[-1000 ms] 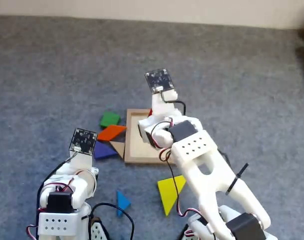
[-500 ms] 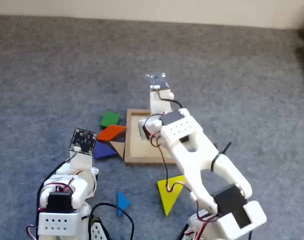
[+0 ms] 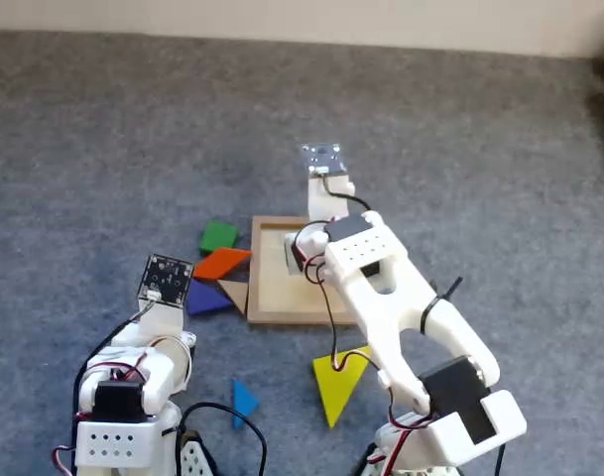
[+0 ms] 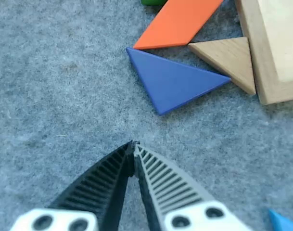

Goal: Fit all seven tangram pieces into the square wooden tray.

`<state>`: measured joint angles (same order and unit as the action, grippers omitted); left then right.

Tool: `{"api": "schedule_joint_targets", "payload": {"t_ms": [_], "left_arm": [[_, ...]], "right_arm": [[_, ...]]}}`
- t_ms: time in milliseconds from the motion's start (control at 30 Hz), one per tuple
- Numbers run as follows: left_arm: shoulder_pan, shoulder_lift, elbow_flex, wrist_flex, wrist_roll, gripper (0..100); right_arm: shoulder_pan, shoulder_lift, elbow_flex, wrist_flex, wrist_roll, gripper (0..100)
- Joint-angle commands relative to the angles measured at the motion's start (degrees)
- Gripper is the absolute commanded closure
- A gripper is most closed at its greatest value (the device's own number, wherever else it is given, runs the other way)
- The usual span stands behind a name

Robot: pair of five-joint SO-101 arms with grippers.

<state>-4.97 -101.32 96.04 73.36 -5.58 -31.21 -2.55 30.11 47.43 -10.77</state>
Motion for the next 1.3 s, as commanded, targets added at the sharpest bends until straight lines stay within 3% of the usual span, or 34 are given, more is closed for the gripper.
{"api": "schedule_joint_targets", "payload": {"t_ms": [0,467,700,967,1267], "left_arm": [[0.66,-1.10,1.27,0.18,-0.44,99],[0.66,-1.10,1.27,0.18,-0.44,99],[0.66,-1.10,1.27,0.18,-0.44,99],[0.66,-1.10,1.27,0.18,-0.44,99],[0.66,-1.10,1.27,0.18,-0.44,99]], "right_arm": [[0.84,-0.84,-3.47,-0.66,-0.53,84.6],[0.57,-0.84,-3.82,1.80,-0.53,84.2],[0.57,-0.84,-3.56,1.89,-0.53,65.9],[0.84,-1.27,-3.91,1.89,-0.26,65.7],[6.37,-1.27,-8.04,5.76,-0.09,92.6]]}}
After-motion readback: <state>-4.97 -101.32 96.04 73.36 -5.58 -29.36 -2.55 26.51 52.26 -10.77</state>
